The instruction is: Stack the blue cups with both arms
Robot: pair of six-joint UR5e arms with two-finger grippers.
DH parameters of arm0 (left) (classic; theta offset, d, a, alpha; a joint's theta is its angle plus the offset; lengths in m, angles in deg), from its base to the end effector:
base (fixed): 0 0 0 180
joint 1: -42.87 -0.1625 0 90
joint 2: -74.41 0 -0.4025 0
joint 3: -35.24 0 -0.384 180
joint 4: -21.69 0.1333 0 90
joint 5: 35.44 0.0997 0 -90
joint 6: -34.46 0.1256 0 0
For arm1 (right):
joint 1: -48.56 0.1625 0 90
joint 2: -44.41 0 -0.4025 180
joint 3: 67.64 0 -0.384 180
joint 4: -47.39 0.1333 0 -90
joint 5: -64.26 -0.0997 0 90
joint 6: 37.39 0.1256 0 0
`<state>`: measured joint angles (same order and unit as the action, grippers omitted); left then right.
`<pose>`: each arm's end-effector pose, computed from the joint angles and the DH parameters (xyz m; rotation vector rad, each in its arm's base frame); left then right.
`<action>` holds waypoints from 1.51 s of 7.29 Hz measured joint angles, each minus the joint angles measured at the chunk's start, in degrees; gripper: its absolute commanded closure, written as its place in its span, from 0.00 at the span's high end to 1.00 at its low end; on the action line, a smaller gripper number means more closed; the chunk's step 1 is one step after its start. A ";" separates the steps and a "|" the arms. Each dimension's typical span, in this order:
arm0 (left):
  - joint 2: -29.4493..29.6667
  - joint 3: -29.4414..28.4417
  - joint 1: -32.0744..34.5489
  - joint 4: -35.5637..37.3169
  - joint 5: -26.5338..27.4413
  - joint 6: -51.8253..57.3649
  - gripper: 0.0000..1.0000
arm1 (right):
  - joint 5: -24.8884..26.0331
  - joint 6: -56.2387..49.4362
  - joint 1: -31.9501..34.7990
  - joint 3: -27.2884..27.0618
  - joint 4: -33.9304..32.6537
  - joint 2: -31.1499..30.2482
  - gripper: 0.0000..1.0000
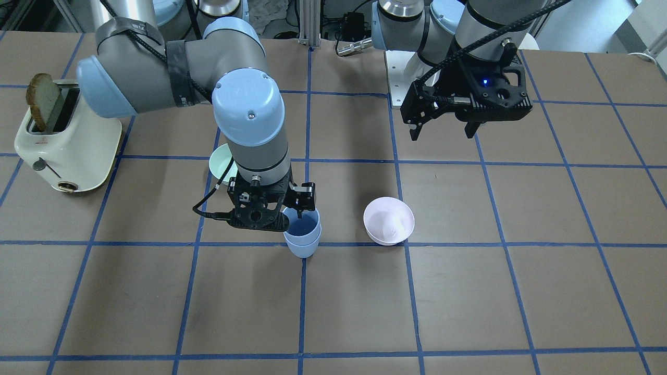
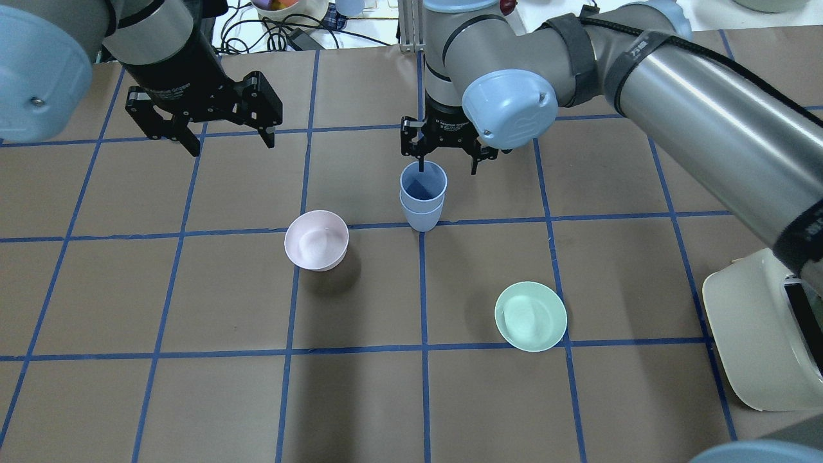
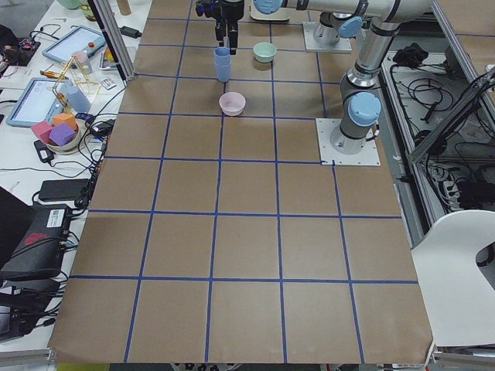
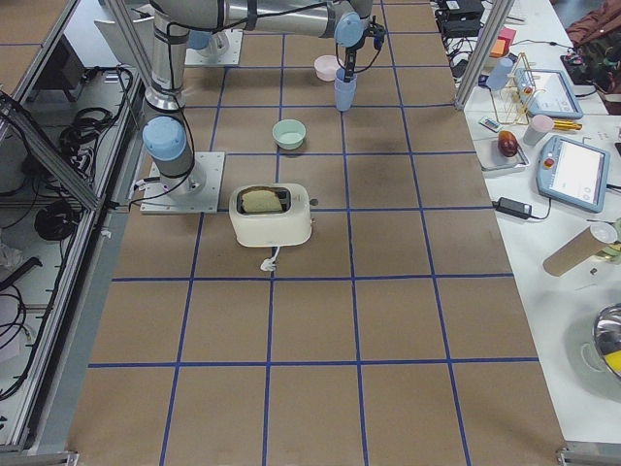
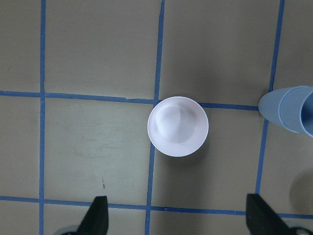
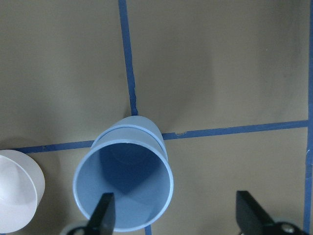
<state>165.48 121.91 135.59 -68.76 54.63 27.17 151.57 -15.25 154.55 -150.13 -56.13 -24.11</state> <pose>-0.1565 -0.4880 0.4577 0.1252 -3.1372 0.0496 0.3043 -0.5565 0.3181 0.1666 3.0951 0.0353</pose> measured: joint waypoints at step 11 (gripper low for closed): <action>-0.01 0.04 -0.09 0.01 0.04 0.00 1.00 | 3.15 -15.79 -15.07 -0.54 16.99 -14.19 1.00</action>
<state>165.47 121.95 135.51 -68.75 54.66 27.17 154.72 -31.04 139.48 -150.67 -39.14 -38.30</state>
